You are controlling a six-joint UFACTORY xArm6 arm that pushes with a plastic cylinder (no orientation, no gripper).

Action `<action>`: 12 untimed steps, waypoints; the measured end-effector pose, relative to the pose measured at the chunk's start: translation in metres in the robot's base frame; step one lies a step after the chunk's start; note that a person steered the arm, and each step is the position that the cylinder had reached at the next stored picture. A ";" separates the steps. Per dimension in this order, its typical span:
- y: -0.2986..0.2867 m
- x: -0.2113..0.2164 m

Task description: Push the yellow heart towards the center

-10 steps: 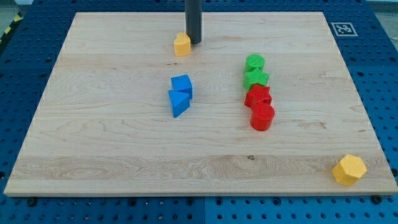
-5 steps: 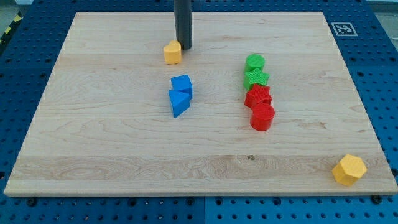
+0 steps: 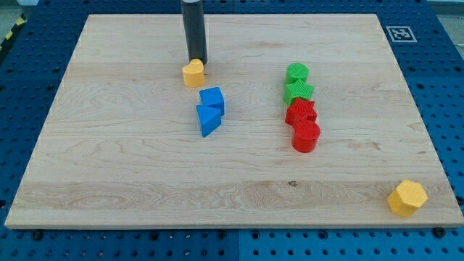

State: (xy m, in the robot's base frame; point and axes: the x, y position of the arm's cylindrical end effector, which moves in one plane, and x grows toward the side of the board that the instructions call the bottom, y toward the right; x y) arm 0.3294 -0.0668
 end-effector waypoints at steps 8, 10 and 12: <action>-0.025 0.018; 0.010 0.023; 0.012 0.031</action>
State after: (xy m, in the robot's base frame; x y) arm 0.3604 -0.0550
